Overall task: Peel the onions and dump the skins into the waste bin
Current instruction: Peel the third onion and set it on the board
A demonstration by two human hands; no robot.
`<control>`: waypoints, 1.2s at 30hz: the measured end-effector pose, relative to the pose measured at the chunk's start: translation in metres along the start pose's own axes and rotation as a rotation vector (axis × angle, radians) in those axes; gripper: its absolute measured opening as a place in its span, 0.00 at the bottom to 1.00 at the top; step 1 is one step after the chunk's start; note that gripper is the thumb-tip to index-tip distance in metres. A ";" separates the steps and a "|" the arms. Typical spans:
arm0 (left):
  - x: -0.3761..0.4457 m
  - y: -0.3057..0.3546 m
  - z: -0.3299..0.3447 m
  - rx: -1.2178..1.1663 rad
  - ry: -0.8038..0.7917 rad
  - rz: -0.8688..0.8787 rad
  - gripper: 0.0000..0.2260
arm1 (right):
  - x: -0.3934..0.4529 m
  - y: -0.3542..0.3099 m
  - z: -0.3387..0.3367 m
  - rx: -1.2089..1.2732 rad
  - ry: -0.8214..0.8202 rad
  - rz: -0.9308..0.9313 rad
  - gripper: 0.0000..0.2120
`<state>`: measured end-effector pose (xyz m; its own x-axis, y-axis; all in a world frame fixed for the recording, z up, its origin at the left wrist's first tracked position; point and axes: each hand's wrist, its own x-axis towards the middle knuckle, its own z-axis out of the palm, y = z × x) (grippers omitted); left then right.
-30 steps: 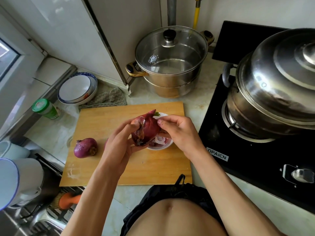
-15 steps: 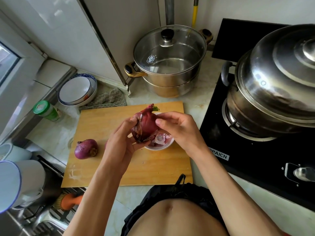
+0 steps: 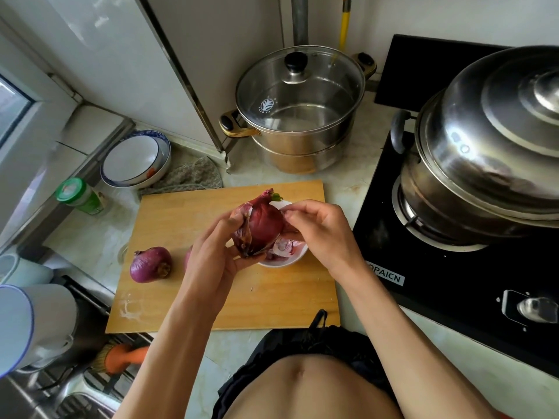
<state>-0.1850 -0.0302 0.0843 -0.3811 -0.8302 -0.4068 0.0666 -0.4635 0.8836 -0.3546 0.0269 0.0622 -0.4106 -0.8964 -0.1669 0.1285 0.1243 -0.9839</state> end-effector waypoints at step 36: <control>-0.010 -0.006 0.003 -0.543 0.037 -0.175 0.29 | -0.004 0.004 0.002 -0.034 0.151 0.075 0.05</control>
<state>-0.1843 -0.0181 0.0839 -0.3971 -0.7326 -0.5529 0.4736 -0.6796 0.5603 -0.3504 0.0300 0.0592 -0.5322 -0.8104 -0.2449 0.1340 0.2051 -0.9695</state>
